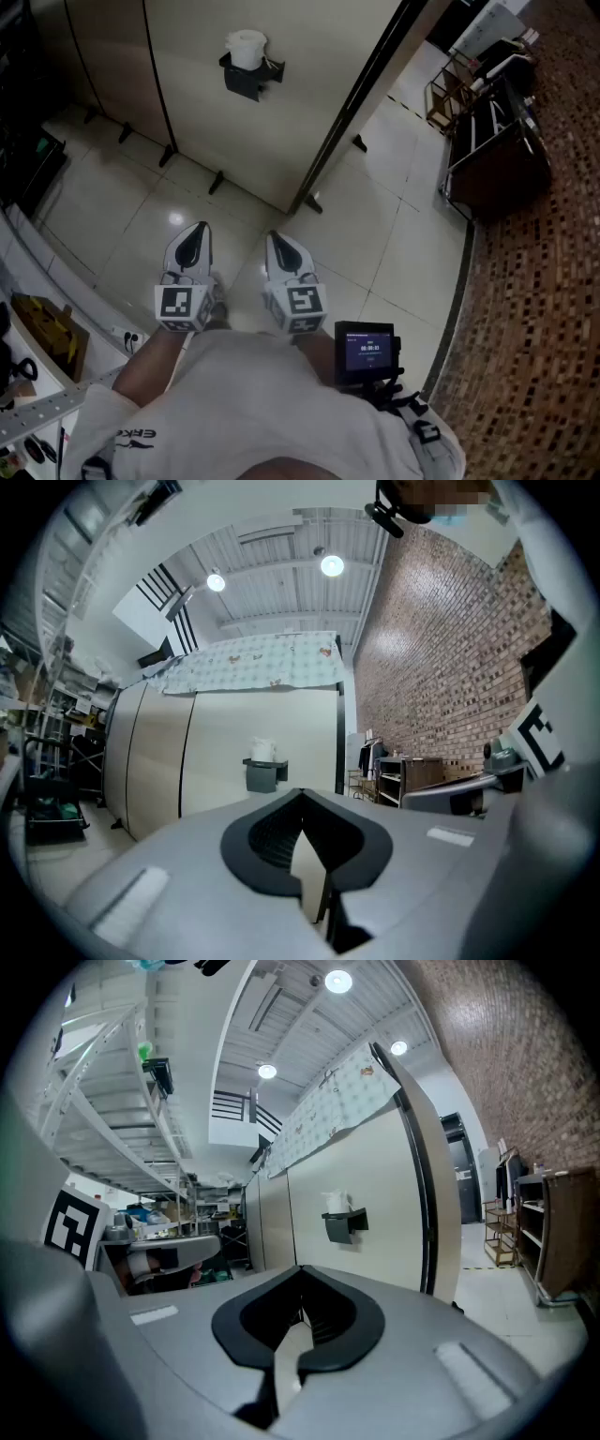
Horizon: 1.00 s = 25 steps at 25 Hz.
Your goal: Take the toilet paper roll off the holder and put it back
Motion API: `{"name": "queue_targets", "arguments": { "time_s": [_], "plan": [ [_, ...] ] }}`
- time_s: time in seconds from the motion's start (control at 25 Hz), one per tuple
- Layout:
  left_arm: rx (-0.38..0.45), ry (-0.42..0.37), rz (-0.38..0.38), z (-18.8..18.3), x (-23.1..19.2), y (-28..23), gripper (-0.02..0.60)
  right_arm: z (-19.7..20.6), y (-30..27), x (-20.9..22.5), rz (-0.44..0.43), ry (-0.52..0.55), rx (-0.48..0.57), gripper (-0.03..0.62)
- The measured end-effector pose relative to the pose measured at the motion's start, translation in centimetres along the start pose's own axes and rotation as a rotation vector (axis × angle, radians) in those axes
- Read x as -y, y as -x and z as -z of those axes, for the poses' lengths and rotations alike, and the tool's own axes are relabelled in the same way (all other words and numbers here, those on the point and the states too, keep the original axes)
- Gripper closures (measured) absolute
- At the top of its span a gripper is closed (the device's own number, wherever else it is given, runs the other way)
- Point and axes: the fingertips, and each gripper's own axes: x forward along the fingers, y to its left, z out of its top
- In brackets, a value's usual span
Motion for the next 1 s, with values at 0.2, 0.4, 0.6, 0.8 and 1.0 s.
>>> {"name": "queue_targets", "arguments": {
  "time_s": [0.2,0.4,0.6,0.8,1.0],
  "plan": [
    [-0.035,0.017,0.016,-0.4,-4.6,-4.4,0.580,-1.8,-6.7,-0.7,0.002,0.013,-0.012,0.580],
    [-0.030,0.032,0.013,-1.1,-10.2,-8.7,0.580,-3.7,-13.8,-1.9,-0.011,0.039,-0.027,0.580],
    [-0.040,0.038,0.023,-2.0,-13.8,-12.2,0.580,-4.8,-19.4,-2.6,-0.018,0.047,-0.035,0.580],
    [-0.042,0.041,0.014,-1.3,-15.8,-15.5,0.580,-5.6,-22.6,-1.2,-0.009,0.056,-0.041,0.580],
    [-0.057,0.048,0.005,0.1,-15.5,-19.7,0.580,-6.3,-25.0,2.8,0.006,0.037,-0.027,0.580]
  ]
}}
